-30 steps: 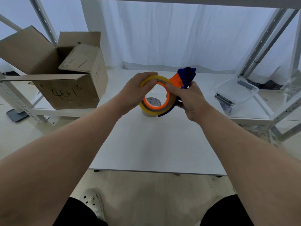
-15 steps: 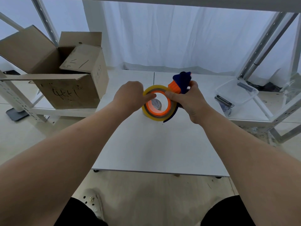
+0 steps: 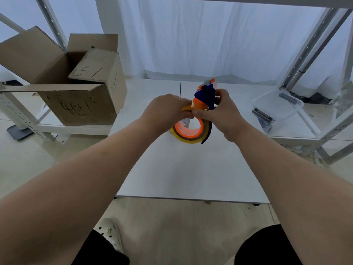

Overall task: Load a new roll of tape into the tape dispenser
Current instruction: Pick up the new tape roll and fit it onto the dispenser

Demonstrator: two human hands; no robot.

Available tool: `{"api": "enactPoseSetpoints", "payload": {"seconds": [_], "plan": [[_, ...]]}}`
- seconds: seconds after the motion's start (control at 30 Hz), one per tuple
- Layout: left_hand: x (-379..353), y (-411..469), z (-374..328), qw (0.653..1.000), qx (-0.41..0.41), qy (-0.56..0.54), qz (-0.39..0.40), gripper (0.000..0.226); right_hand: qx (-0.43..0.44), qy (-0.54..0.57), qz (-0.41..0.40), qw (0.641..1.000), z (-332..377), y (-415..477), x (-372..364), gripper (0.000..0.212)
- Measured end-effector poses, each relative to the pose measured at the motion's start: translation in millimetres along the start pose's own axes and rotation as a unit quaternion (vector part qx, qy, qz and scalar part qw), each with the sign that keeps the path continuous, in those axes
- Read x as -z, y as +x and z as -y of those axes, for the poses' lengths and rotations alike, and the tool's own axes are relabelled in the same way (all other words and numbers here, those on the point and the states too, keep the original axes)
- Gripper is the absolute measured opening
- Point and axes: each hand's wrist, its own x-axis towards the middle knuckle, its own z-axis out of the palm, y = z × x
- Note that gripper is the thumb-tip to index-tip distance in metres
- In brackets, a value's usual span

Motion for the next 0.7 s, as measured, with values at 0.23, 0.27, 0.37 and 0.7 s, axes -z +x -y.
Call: {"api": "enactPoseSetpoints", "payload": {"seconds": [0.23, 0.27, 0.37, 0.7], "plan": [[6, -7, 21, 0.956, 0.059, -0.268, 0.101, 0.056, 0.016, 0.020, 0.061, 0.998, 13, -1, 11, 0.066], [7, -8, 22, 0.939, 0.069, -0.321, 0.100, 0.053, 0.019, 0.034, 0.064, 0.997, 16, -1, 12, 0.066], [7, -7, 22, 0.911, 0.086, -0.398, 0.065, 0.047, 0.006, 0.101, 0.065, 0.993, 16, 0, 10, 0.067], [0, -7, 33, 0.876, 0.105, -0.471, 0.026, 0.040, -0.031, 0.178, 0.035, 0.983, 4, 7, 25, 0.071]]}}
